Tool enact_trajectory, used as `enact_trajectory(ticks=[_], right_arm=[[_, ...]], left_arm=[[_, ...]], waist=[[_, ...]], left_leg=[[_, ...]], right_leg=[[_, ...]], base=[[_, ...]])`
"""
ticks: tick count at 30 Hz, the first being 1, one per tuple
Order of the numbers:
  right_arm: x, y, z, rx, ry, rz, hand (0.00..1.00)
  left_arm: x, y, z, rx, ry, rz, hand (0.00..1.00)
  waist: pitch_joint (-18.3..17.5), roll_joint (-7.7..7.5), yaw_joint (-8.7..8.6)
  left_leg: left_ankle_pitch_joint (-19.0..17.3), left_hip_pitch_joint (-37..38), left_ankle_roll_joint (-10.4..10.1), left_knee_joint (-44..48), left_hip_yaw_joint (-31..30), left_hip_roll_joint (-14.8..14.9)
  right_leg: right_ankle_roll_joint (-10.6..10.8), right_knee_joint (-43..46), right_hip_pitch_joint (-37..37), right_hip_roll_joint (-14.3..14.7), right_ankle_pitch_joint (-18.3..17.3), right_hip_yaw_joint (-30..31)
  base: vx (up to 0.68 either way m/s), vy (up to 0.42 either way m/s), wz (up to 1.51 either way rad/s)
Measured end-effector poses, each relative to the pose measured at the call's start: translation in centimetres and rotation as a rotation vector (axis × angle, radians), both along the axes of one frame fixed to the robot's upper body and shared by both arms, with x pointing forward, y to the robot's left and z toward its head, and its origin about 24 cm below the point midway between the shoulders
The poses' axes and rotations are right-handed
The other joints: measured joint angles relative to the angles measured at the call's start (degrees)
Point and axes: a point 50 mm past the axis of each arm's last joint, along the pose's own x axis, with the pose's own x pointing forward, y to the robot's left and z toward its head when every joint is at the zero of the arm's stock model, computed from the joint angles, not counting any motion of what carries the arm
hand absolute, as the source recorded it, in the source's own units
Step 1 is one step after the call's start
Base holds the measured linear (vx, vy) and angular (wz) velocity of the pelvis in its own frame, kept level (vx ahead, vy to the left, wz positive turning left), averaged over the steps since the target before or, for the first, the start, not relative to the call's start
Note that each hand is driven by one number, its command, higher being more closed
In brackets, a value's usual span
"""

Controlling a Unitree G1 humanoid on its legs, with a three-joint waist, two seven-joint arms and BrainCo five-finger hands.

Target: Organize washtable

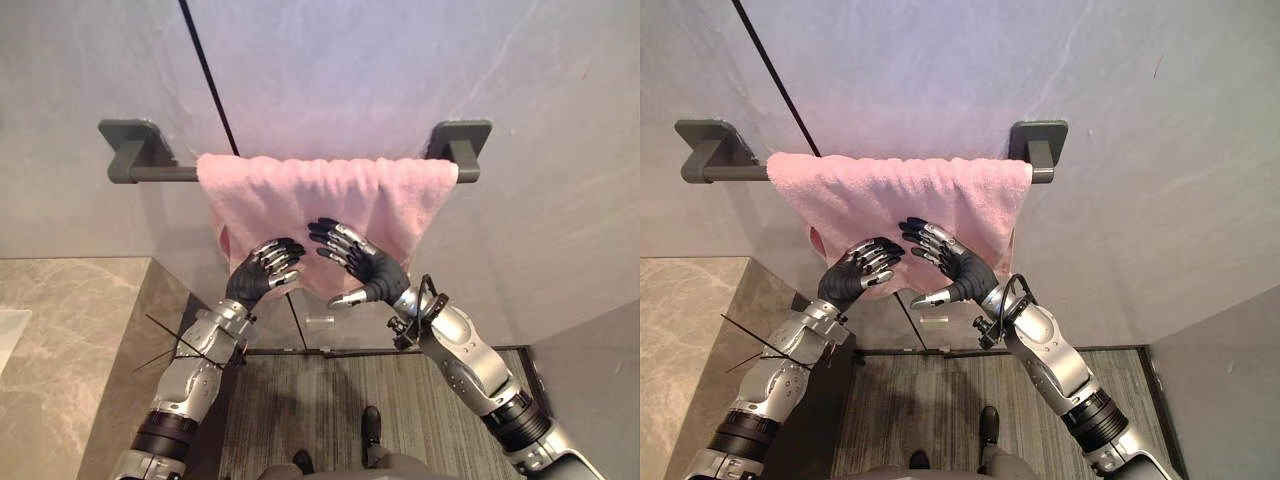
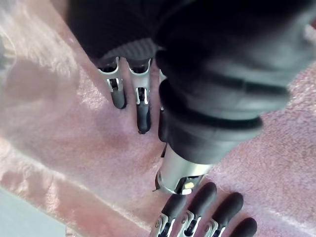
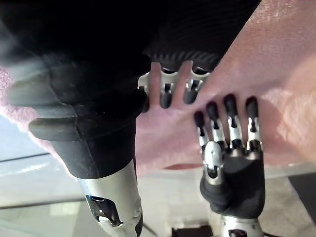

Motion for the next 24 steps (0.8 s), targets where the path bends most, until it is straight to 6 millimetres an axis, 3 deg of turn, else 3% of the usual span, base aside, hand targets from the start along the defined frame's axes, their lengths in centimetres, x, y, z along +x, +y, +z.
enact_trajectory(ticks=[9,13,19,24], right_arm=[[1.0,-2.7,-0.8,0.056,0.037,-0.223,0.0],[0.9,-4.4,-2.9,0.079,0.127,-0.339,0.0],[0.0,-6.7,-7.9,0.074,0.327,-0.499,0.0],[-2.2,-10.0,-12.0,0.098,0.506,-0.696,0.0]], left_arm=[[-0.4,1.8,-0.3,-0.072,-0.006,0.139,0.0],[-1.5,3.1,-1.9,-0.122,0.041,0.24,0.0],[-3.7,4.6,-4.9,-0.164,0.156,0.373,0.0],[-5.1,6.5,-6.1,-0.166,0.201,0.486,0.0]], waist=[[1.7,0.22,-0.01],[2.1,0.28,0.01],[2.8,0.27,0.15],[3.4,0.29,0.01]], left_leg=[[0.0,0.4,0.0,0.0,1.1,0.0],[0.0,0.5,0.0,0.0,1.0,0.0],[0.0,1.0,0.0,0.0,1.0,0.0],[0.0,2.3,-0.1,-1.1,1.2,-0.1]], right_leg=[[0.2,0.0,0.0,0.1,0.5,1.2],[0.1,-0.2,0.2,0.0,0.5,1.3],[0.0,-0.3,0.8,0.0,0.6,1.3],[0.5,-0.3,1.5,0.0,0.2,1.2]], base=[[-0.01,0.051,-0.06],[-0.01,0.046,0.02],[0.0,0.053,0.01],[0.0,0.059,-0.02]])
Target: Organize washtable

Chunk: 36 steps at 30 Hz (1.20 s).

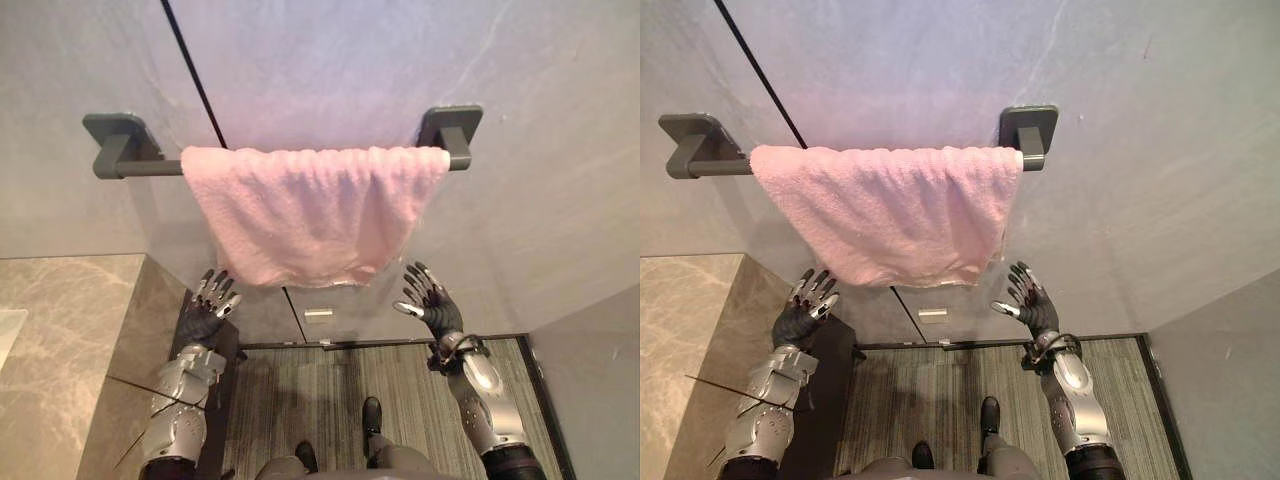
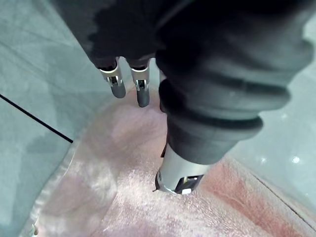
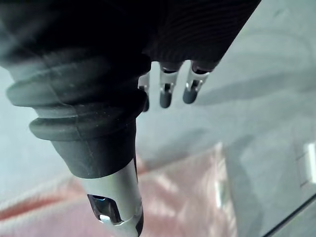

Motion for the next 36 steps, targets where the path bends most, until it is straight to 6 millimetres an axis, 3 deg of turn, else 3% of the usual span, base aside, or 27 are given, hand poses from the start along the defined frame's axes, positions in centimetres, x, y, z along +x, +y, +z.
enact_trajectory(ticks=[8,12,15,18,20,25,29,33,34,36], right_arm=[[-5.6,-6.5,-6.4,0.013,0.312,-0.347,0.0],[-10.1,-10.7,-8.8,0.064,0.465,-0.703,0.0],[-13.2,-11.5,-10.0,0.098,0.553,-0.844,0.0],[-16.3,-10.3,-11.8,0.181,0.657,-0.948,0.0],[-18.0,-7.9,-13.4,0.276,0.745,-0.981,0.0],[-19.6,-3.9,-15.4,0.416,0.898,-0.978,0.0],[-19.7,-3.3,-15.7,0.38,0.94,-0.925,0.0],[-18.8,-2.6,-15.8,0.278,0.972,-0.798,0.0],[-18.2,-2.4,-15.7,0.237,0.968,-0.742,0.0],[-17.1,-2.1,-15.5,0.185,0.95,-0.671,0.0]], left_arm=[[-1.2,2.2,-0.8,-0.005,0.043,0.121,0.0],[-2.4,3.9,-1.8,-0.021,0.086,0.244,0.0],[-3.4,3.2,-3.6,-0.06,0.159,0.279,0.0],[-5.1,0.6,-7.2,-0.127,0.314,0.254,0.0],[-7.3,-2.0,-10.4,-0.171,0.487,0.248,0.0],[-13.1,-5.8,-15.5,-0.185,0.869,0.245,0.0],[-16.0,-5.4,-16.7,-0.126,1.045,0.271,0.0],[-15.9,-4.7,-16.6,-0.04,1.079,0.263,0.0],[-15.4,-4.4,-16.5,-0.005,1.083,0.248,0.0],[-14.4,-4.3,-16.3,0.054,1.071,0.196,0.0]], waist=[[1.2,0.76,-0.22],[1.2,0.84,-0.29],[1.3,0.96,-0.43],[1.3,1.02,-0.46],[1.3,0.96,-0.13],[0.8,1.16,0.21],[-0.5,1.29,0.16],[-0.7,0.28,0.61],[-0.7,-0.26,1.72],[-0.8,-1.04,1.91]], left_leg=[[0.0,2.1,-0.1,-1.0,0.0,0.0],[0.0,3.6,0.0,-2.1,0.0,-0.2],[0.0,4.7,0.0,-2.6,-0.5,-0.5],[0.0,6.2,0.0,-3.0,-1.0,-0.6],[0.0,6.8,0.0,-3.2,-1.3,-0.6],[0.0,8.0,-0.1,-4.4,-1.5,-0.2],[0.0,9.0,-0.1,-5.0,-1.2,0.2],[-0.4,9.3,-0.6,-4.7,2.2,0.4],[-1.0,8.9,-0.8,-4.0,5.3,0.7],[-2.6,6.2,-0.6,-0.4,8.7,2.3]], right_leg=[[0.4,0.0,1.4,0.2,-0.5,-0.1],[0.9,0.0,2.3,0.1,-0.8,-0.2],[1.0,0.0,3.3,-0.1,-0.9,-1.3],[1.2,0.0,5.1,-0.5,-1.6,-2.3],[1.4,0.0,6.3,-0.7,-2.3,-3.2],[1.2,0.0,7.5,-0.5,-3.1,-4.0],[1.3,0.0,8.0,0.1,-3.4,-3.6],[1.1,0.3,7.1,0.7,-2.9,-0.6],[1.4,0.3,6.0,1.3,-2.2,1.8],[3.1,0.4,3.9,2.2,-1.4,4.3]], base=[[0.04,0.064,-0.01],[0.03,0.067,-0.02],[0.02,0.068,0.07],[0.01,0.069,0.17],[-0.01,0.05,0.2],[0.01,0.018,0.08],[0.04,0.01,-0.04],[0.0,0.013,-0.4],[-0.06,-0.001,-1.02],[-0.08,-0.04,-0.88]])
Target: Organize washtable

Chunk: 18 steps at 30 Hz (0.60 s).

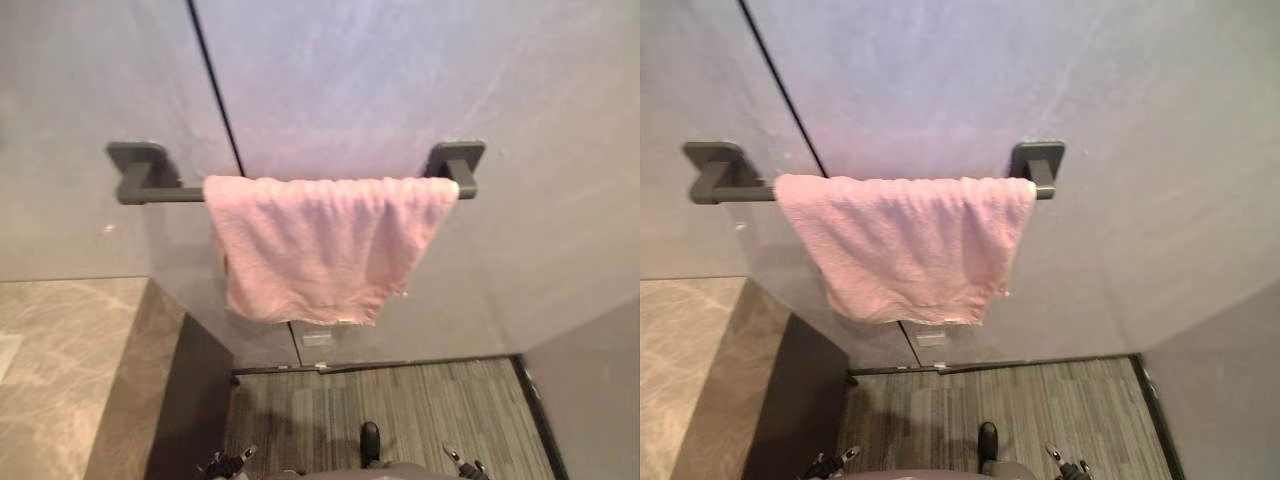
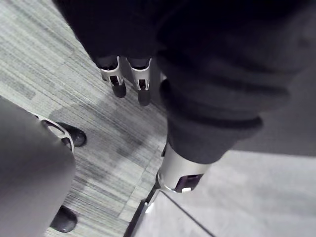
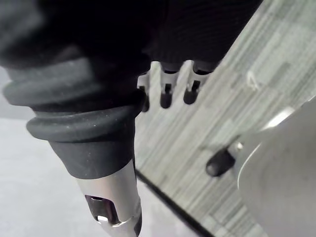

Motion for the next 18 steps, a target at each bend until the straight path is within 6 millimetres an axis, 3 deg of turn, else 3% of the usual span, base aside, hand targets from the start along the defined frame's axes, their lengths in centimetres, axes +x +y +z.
enact_trajectory(ticks=[1,2,3,5,7,9,10,12,16,18], right_arm=[[0.8,-0.1,0.3,-0.02,-0.021,0.029,0.0],[1.0,-0.2,0.4,-0.031,-0.025,0.049,0.0],[0.9,-0.1,0.4,-0.032,-0.023,0.05,0.0],[0.4,0.6,0.2,-0.044,0.015,0.127,0.0],[0.1,1.2,0.0,-0.039,0.036,0.182,0.0],[0.9,1.1,-0.1,-0.064,0.044,0.247,0.0],[1.2,0.4,-0.1,-0.091,0.059,0.281,0.0],[2.5,-0.3,0.2,-0.134,0.056,0.373,0.0],[6.7,1.1,1.2,-0.197,-0.034,0.572,0.0],[7.1,1.0,1.3,-0.237,-0.03,0.641,0.0]], left_arm=[[0.8,-0.3,0.1,0.006,-0.011,-0.047,0.0],[1.6,-0.5,0.3,0.011,-0.026,-0.074,0.0],[2.0,-0.4,0.4,0.016,-0.037,-0.081,0.0],[2.9,-0.1,0.8,0.036,-0.069,-0.09,0.0],[3.2,0.3,1.0,0.053,-0.078,-0.111,0.0],[3.3,0.2,1.0,0.053,-0.079,-0.123,0.0],[3.3,-0.5,0.9,0.043,-0.077,-0.148,0.0],[3.1,-1.1,0.8,0.033,-0.063,-0.193,0.0],[2.9,-0.8,0.7,0.037,-0.049,-0.199,0.0],[3.2,-0.6,0.8,0.037,-0.059,-0.19,0.0]], waist=[[0.2,0.51,-0.16],[0.2,0.59,-0.13],[0.1,0.59,-0.18],[-0.3,-1.48,-0.27],[-1.2,-3.31,-0.31],[-1.1,-3.51,0.06],[-1.4,-1.95,0.69],[-1.7,-0.51,1.55],[1.1,0.91,1.43],[3.6,1.17,1.55]], left_leg=[[-0.7,-2.1,0.1,2.9,2.1,2.1],[-0.7,-3.5,0.1,5.4,3.9,4.5],[-0.7,-4.1,0.2,6.6,4.3,5.5],[-0.7,-4.8,0.2,8.8,3.8,6.7],[-0.3,-5.5,0.0,11.2,1.2,5.6],[0.5,-8.8,0.3,10.9,-2.4,3.9],[5.4,-9.1,0.1,4.4,-5.7,1.7],[8.9,-10.1,-1.0,2.9,-6.6,1.3],[9.7,-12.0,-1.5,4.7,-10.3,2.5],[9.7,-12.1,-1.8,6.5,-12.4,3.2]], right_leg=[[-0.4,4.3,-2.6,0.6,-2.2,-0.9],[-3.1,13.8,-5.2,0.1,-6.2,-3.2],[-2.6,18.1,-5.9,-0.6,-8.5,-4.0],[1.3,30.6,-6.1,-5.0,-16.4,-3.7],[2.4,32.8,-5.7,-6.5,-19.6,-4.0],[2.3,27.1,-2.0,-7.0,-19.5,-3.4],[2.2,24.0,-0.6,-7.0,-19.5,-2.5],[2.0,21.1,0.1,-6.9,-19.5,-3.3],[-0.8,13.8,4.5,-5.1,-17.6,-6.1],[-1.3,13.9,6.3,-4.3,-17.3,-8.2]], base=[[0.0,-0.054,-0.62],[0.07,-0.037,-0.43],[0.13,-0.045,-0.13],[0.12,-0.153,0.28],[0.1,-0.255,0.72],[0.01,-0.183,0.69],[-0.08,-0.067,0.3],[-0.06,-0.04,0.27],[-0.1,-0.066,0.39],[-0.18,-0.091,0.57]])
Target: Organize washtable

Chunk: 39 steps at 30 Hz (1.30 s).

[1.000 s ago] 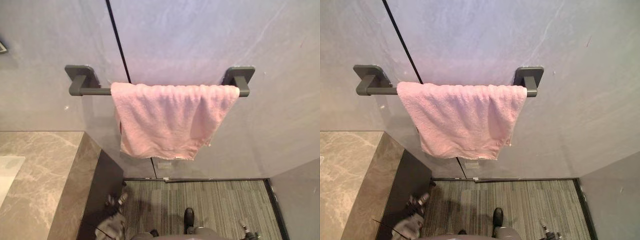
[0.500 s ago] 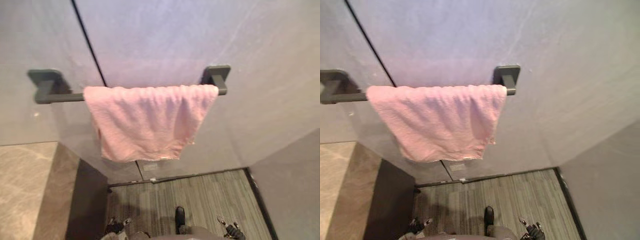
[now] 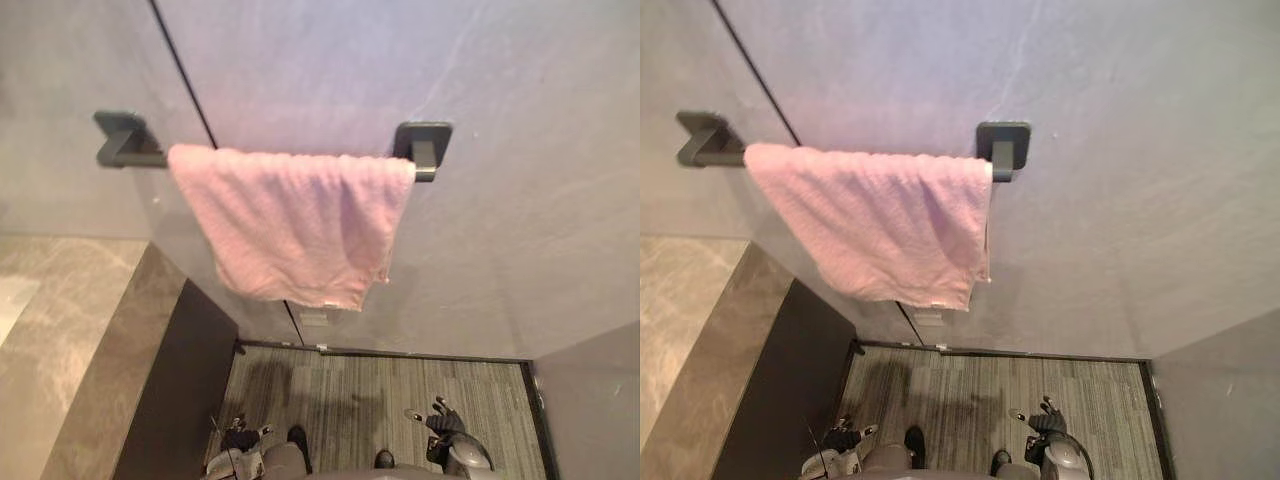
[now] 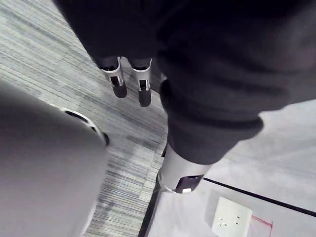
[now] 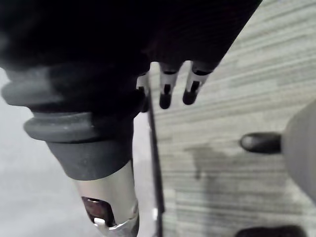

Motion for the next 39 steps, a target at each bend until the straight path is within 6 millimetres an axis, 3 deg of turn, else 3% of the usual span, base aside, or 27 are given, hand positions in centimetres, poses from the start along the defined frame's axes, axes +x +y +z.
enact_trajectory(ticks=[2,4,5,6,7,8,10,12,13,14,15,16,17,18,19,20,21,22,26,29,36,37,39], right_arm=[[-0.1,-0.7,0.0,-0.055,0.017,0.056,0.0],[-0.5,-1.6,0.0,-0.091,0.035,0.075,0.0],[-1.0,-1.8,-0.2,-0.1,0.055,0.079,0.0],[-1.5,-2.0,-0.4,-0.105,0.074,0.078,0.0],[-2.7,-2.5,-0.7,-0.116,0.115,0.068,0.0],[-3.7,-3.1,-0.8,-0.127,0.14,0.058,0.0],[-5.1,-3.4,-1.1,-0.133,0.184,0.048,0.0],[-5.8,-3.5,-1.2,-0.13,0.204,0.036,0.0],[-5.7,-4.0,-1.1,-0.134,0.202,0.014,0.0],[-5.8,-3.8,-1.3,-0.121,0.208,0.013,0.0],[-6.4,-3.0,-1.6,-0.099,0.224,0.01,0.0],[-6.6,-2.5,-1.7,-0.072,0.219,-0.02,0.0],[-6.3,-2.7,-1.6,-0.07,0.213,-0.039,0.0],[-6.2,-3.1,-1.5,-0.06,0.202,-0.087,0.0],[-6.3,-3.4,-1.5,-0.051,0.19,-0.129,0.0],[-6.4,-3.7,-1.4,-0.05,0.184,-0.156,0.0],[-6.4,-4.1,-1.3,-0.051,0.172,-0.186,0.0],[-6.5,-4.1,-1.3,-0.048,0.173,-0.196,0.0],[-6.5,-4.2,-1.3,-0.049,0.165,-0.245,0.0],[-6.9,-3.8,-1.5,-0.033,0.169,-0.281,0.0],[-6.9,-3.7,-1.5,-0.034,0.18,-0.267,0.0],[-6.9,-3.9,-1.4,-0.038,0.174,-0.269,0.0],[-7.0,-4.0,-1.4,-0.037,0.165,-0.284,0.0]], left_arm=[[0.2,-0.2,0.0,-0.005,-0.003,0.001,0.0],[0.0,-0.4,-0.1,-0.01,0.005,-0.008,0.0],[-0.1,-0.1,-0.1,-0.003,0.008,-0.009,0.0],[0.0,-0.1,-0.1,-0.003,0.004,-0.009,0.0],[0.1,0.1,0.0,0.0,-0.001,0.0,0.0],[0.0,0.1,0.0,-0.002,0.003,0.01,0.0],[-0.5,0.2,-0.2,-0.002,0.015,0.021,0.0],[-1.3,0.1,-0.3,-0.01,0.03,0.049,0.0],[-1.0,-0.3,-0.3,-0.02,0.018,0.053,0.0],[-1.2,0.2,-0.2,-0.002,0.017,0.064,0.0],[-1.2,0.8,-0.2,0.013,0.017,0.067,0.0],[-1.5,1.4,-0.2,0.011,0.029,0.113,0.0],[-1.6,1.0,-0.3,0.004,0.035,0.121,0.0],[-2.0,0.4,-0.5,-0.013,0.045,0.134,0.0],[-1.9,-0.1,-0.6,-0.029,0.045,0.138,0.0],[-1.9,-0.5,-0.7,-0.038,0.046,0.132,0.0],[-1.7,-1.1,-0.7,-0.049,0.045,0.112,0.0],[-1.7,-1.1,-0.7,-0.044,0.045,0.092,0.0],[-1.7,-0.3,-0.7,-0.012,0.071,0.027,0.0],[-2.6,0.4,-0.8,0.019,0.1,0.0,0.0],[-3.3,0.4,-1.0,0.024,0.112,0.044,0.0],[-3.4,0.3,-1.0,0.021,0.115,0.05,0.0],[-3.4,0.3,-1.0,0.037,0.117,0.043,0.0]], waist=[[0.9,0.69,-0.13],[1.0,0.88,-0.21],[1.2,-0.31,-0.75],[1.2,-0.27,-0.92],[1.2,-0.55,-0.97],[1.2,-0.68,-1.57],[1.1,-0.43,-2.44],[0.6,0.66,-3.76],[1.2,1.95,-3.65],[0.9,1.41,-3.89],[0.0,-0.39,-4.39],[0.3,-1.74,-4.79],[0.5,-0.74,-4.45],[0.0,0.09,-5.12],[-0.4,0.78,-6.65],[-1.0,1.76,-7.07],[-1.8,2.91,-6.98],[-2.0,2.78,-7.42],[-1.9,2.43,-7.6],[-2.2,1.11,-7.89],[-1.3,0.81,-6.59],[-1.0,1.0,-6.93],[-0.6,1.48,-7.03]], left_leg=[[0.4,0.1,-0.9,-0.2,-0.9,0.5],[4.6,1.2,-2.8,-4.6,-1.7,-0.2],[7.0,1.3,-3.8,-8.0,-2.6,-1.1],[6.7,0.5,-3.6,-6.2,-1.9,-1.2],[3.1,-1.6,-1.5,2.1,1.0,-0.7],[-0.3,-1.8,-0.4,10.8,4.7,0.8],[-2.1,0.9,-0.5,18.7,8.4,4.4],[1.1,3.5,0.0,21.6,10.7,9.9],[1.4,3.5,-0.9,18.1,11.8,8.4],[1.6,3.6,-0.7,11.6,10.3,7.5],[0.5,5.5,0.2,8.0,9.2,6.4],[-2.2,6.2,1.1,16.1,13.3,8.6],[-2.8,7.1,0.3,18.6,14.3,10.6],[-1.7,9.9,-0.2,17.9,16.7,12.4],[4.3,12.0,-1.3,12.7,18.8,13.1],[8.6,12.9,-1.1,8.7,19.4,13.1],[7.5,14.2,-4.0,1.1,20.2,10.5],[6.8,14.3,-5.0,-3.3,20.8,9.0],[6.0,13.9,-6.0,-15.3,20.4,5.0],[5.7,13.8,-5.5,-16.0,18.1,2.3],[3.0,15.1,-3.0,-16.1,17.9,-0.8],[1.9,15.2,-2.3,-16.1,16.5,-1.0],[1.6,14.8,-1.7,-15.8,14.1,-1.0]], right_leg=[[-0.4,0.6,0.4,0.5,0.2,-1.3],[-1.0,2.0,-0.9,0.2,0.1,-1.6],[-2.0,2.1,-2.9,-1.1,0.2,-3.2],[-2.7,2.3,-3.6,-1.7,0.4,-4.0],[-3.2,2.4,-4.9,-3.2,1.1,-5.3],[-2.8,2.3,-5.3,-4.7,1.8,-6.8],[-1.7,1.8,-4.8,-6.3,3.1,-9.3],[-1.2,3.4,-5.1,-6.9,3.4,-13.3],[-0.9,6.5,-6.6,-7.3,2.1,-14.5],[-1.3,6.5,-7.5,-3.5,0.3,-14.1],[-4.3,1.8,-6.8,-2.2,1.8,-14.9],[-6.1,-3.5,-3.9,-2.6,5.6,-19.9],[-7.3,-3.0,-3.8,-2.6,6.3,-21.5],[-7.3,-1.9,-4.4,-4.1,6.3,-24.9],[-6.6,-0.8,-4.8,-6.5,6.0,-29.1],[-5.9,-0.1,-5.1,-7.4,5.9,-30.7],[-4.9,0.8,-5.7,-9.0,6.2,-32.8],[-3.8,0.5,-5.4,-10.1,7.0,-34.2],[-2.2,3.5,-5.8,-14.0,8.1,-41.8],[-1.4,5.8,-4.9,-18.0,9.0,-41.1],[1.3,6.0,-4.4,-20.6,11.0,-36.3],[1.3,7.6,-4.9,-20.8,11.0,-32.4],[0.6,10.1,-6.7,-19.7,10.4,-18.3]], base=[[-0.19,-0.064,0.37],[-0.24,-0.05,0.18],[-0.23,-0.04,0.35],[-0.21,-0.02,0.55],[-0.18,-0.006,0.63],[-0.18,0.001,0.71],[-0.13,0.098,0.89],[-0.1,0.201,1.17],[-0.1,0.042,1.41],[-0.08,0.003,1.53],[-0.06,-0.244,1.84],[-0.07,-0.139,1.49],[-0.12,-0.048,1.73],[-0.11,0.2,1.73],[-0.11,0.257,1.96],[-0.12,0.317,1.93],[-0.14,0.359,1.66],[-0.15,0.37,1.66],[-0.12,0.32,1.24],[-0.07,0.144,0.61],[-0.12,0.051,0.03],[-0.15,0.009,0.33],[-0.15,-0.01,0.55]])
